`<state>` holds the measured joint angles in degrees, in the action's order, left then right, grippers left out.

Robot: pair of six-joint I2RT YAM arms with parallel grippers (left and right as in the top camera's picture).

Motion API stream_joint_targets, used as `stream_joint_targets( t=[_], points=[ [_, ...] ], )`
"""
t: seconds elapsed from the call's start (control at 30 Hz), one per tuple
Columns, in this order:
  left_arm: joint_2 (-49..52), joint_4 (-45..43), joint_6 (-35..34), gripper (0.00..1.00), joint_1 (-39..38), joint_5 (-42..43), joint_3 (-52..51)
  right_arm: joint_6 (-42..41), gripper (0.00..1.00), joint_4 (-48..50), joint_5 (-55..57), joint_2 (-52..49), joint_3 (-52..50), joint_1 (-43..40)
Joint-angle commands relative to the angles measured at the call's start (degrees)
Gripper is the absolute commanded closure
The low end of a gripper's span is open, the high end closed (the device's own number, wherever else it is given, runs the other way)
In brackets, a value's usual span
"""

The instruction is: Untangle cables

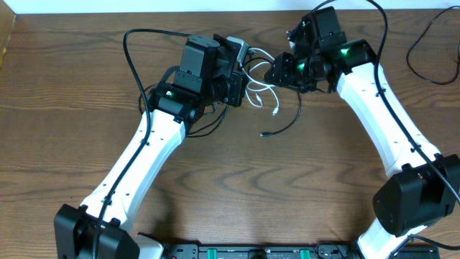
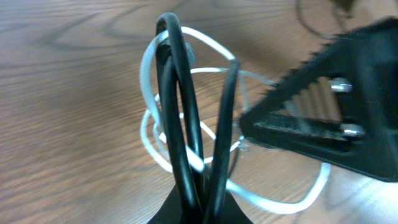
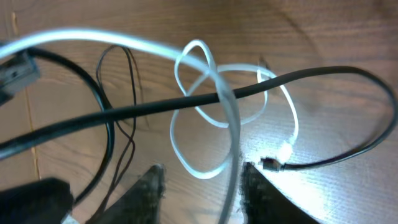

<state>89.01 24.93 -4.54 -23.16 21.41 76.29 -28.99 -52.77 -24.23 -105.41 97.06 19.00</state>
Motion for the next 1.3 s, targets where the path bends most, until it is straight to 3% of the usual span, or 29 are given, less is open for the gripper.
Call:
stream_joint_targets(
  t=[0.0, 0.07, 0.1, 0.37, 0.83, 1.27],
  points=[
    [-0.7, 1.2, -0.2, 0.93, 0.1, -9.4, 0.2, 3.4, 0.75, -1.2, 0.1, -0.5, 0.3, 0.2],
    [-0.7, 1.8, -0.2, 0.93, 0.1, -11.7, 0.2, 5.6, 0.94, -2.2, 0.6, -0.5, 0.3, 0.0],
    [-0.7, 2.1, 0.0, 0.93, 0.2, -12.5, 0.2, 6.4, 0.99, -2.8, 0.9, -0.5, 0.3, -0.3],
    [-0.7, 3.7, 0.4, 0.93, 3.7, -13.4, 0.2, 8.5, 0.99, -9.4, 13.0, -0.5, 0.3, -5.3],
    [-0.7, 7.9, 0.4, 0.93, 12.6, -13.4, 0.2, 7.8, 0.99, -12.9, 26.0, -0.5, 0.3, -22.2],
    [-0.7, 9.8, 0.4, 0.93, 21.1, -13.6, 0.2, 7.6, 0.99, -16.0, 26.0, -0.5, 0.3, -36.9]
  ],
)
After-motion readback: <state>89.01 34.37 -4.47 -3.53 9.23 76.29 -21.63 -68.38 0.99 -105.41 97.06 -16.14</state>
